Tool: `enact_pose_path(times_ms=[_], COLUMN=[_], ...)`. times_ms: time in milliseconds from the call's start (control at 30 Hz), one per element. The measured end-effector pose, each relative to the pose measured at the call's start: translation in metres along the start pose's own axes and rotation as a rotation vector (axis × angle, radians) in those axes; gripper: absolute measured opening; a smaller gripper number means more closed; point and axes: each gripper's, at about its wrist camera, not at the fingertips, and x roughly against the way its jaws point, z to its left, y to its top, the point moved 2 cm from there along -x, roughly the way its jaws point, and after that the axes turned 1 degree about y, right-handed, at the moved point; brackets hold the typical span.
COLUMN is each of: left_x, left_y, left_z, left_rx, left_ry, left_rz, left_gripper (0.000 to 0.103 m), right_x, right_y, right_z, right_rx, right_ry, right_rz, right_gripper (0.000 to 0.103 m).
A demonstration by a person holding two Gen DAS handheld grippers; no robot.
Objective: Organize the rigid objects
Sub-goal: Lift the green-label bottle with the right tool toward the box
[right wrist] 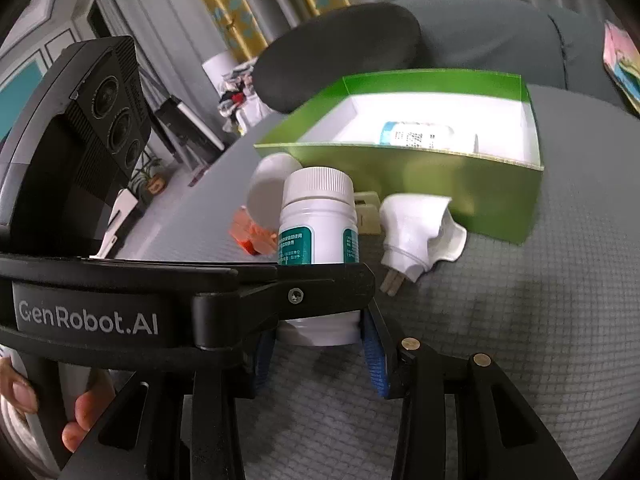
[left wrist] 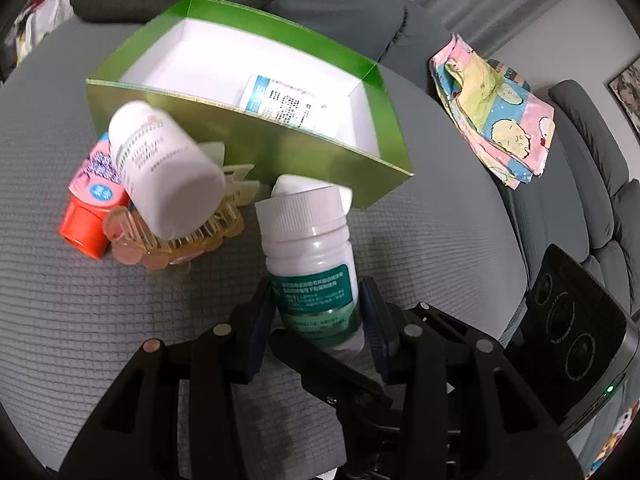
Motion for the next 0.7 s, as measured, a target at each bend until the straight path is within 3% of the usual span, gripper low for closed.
enact_pose_path(times_ms=[700], left_x=[0.026], left_y=[0.009], left_z=[-0.031], left_rx=[-0.103], left_ry=[0.008], left_rz=[-0.088], left_gripper=[0.042], right_x=[0.045], right_y=[0.010], right_z=[0.016], right_rx=[0.038], right_ry=[-0.011], right_rz=[-0.107], right_gripper=[0.042])
